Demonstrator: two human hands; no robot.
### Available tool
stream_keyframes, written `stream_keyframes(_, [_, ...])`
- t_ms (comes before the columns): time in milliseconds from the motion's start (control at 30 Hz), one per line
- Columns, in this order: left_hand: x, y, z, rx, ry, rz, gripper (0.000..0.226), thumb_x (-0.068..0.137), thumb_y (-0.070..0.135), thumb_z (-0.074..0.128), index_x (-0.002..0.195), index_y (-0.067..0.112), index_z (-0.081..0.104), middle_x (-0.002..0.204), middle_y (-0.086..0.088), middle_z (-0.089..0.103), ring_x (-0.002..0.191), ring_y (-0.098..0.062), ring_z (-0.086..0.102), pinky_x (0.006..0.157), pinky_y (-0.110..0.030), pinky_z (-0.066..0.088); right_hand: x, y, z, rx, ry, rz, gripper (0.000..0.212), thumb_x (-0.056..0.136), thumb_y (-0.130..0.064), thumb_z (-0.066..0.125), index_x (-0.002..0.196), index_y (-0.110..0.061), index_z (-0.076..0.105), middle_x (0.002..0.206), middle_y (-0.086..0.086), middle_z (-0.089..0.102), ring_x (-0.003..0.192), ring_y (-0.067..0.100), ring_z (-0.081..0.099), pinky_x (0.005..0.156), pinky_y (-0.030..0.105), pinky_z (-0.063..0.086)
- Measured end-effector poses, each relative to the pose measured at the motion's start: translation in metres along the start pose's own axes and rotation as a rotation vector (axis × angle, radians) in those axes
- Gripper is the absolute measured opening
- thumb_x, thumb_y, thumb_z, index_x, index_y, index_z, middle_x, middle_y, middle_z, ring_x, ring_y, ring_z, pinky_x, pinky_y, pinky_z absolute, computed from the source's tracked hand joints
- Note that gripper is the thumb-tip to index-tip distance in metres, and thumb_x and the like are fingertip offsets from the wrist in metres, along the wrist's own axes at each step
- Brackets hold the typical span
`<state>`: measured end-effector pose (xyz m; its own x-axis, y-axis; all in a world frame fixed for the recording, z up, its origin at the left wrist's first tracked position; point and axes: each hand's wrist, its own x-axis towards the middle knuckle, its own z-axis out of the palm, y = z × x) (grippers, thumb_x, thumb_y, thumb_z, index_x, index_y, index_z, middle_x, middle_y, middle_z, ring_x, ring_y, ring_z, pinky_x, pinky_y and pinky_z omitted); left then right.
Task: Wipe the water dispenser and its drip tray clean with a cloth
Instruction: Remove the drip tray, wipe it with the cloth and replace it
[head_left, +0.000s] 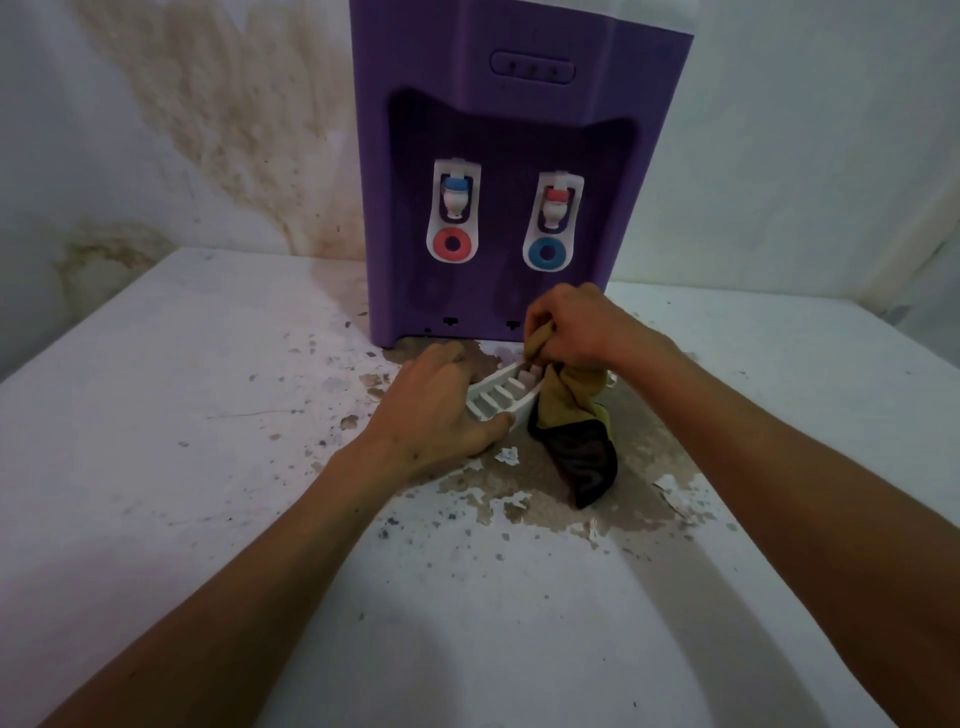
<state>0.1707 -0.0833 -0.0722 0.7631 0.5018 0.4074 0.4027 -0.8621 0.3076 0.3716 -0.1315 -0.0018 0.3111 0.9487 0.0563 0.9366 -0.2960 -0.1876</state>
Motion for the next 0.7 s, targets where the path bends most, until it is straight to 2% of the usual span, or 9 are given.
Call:
stream_keyframes(67, [0.001,-0.001,0.001,0.013,-0.001,0.011,0.055,0.079,0.062,0.060,0.101,0.012,0.069,0.094,0.003,0.049,0.095,-0.020,0.051,0.075,-0.033,0.038,0.000,-0.001,0.000,0.017,0.040,0.003,0.033,0.074,-0.016,0.084,0.065,-0.037,0.060,0.093,0.001,0.068,0.088,0.018,0.064,0.081,0.031,0.054])
stream_keyframes(167, [0.001,-0.001,0.002,0.030,-0.005,-0.006,0.059,0.077,0.066,0.053,0.099,0.013,0.069,0.094,0.002,0.050,0.094,-0.020,0.051,0.076,-0.037,0.044,-0.001,0.002,0.003,0.035,0.065,0.007,0.031,0.071,-0.020,0.086,0.064,-0.038,0.062,0.093,0.003,0.069,0.092,0.018,0.061,0.085,0.035,0.056])
stream_keyframes(300, [0.000,0.001,0.002,0.018,-0.004,-0.047,0.066,0.073,0.072,0.046,0.095,0.015,0.068,0.093,0.002,0.052,0.092,-0.021,0.053,0.076,-0.041,0.048,-0.002,0.007,0.003,0.037,0.021,0.046,0.023,0.072,-0.025,0.086,0.079,-0.034,0.066,0.101,0.006,0.067,0.089,0.018,0.062,0.074,0.029,0.052])
stream_keyframes(467, [0.001,0.000,0.002,0.013,-0.017,-0.052,0.064,0.074,0.073,0.046,0.095,0.016,0.069,0.093,0.001,0.054,0.090,-0.020,0.052,0.076,-0.041,0.048,0.000,0.010,0.003,-0.003,-0.017,0.060,0.021,0.076,-0.019,0.082,0.093,-0.027,0.075,0.106,0.008,0.064,0.085,0.020,0.065,0.068,0.027,0.049])
stream_keyframes(700, [0.004,-0.003,0.004,0.011,-0.028,-0.006,0.058,0.077,0.068,0.052,0.096,0.015,0.067,0.091,0.002,0.051,0.088,-0.017,0.047,0.072,-0.032,0.038,0.006,0.002,0.008,0.011,0.065,0.012,0.017,0.081,-0.018,0.072,0.093,-0.029,0.077,0.107,0.007,0.068,0.084,0.020,0.062,0.084,0.031,0.054])
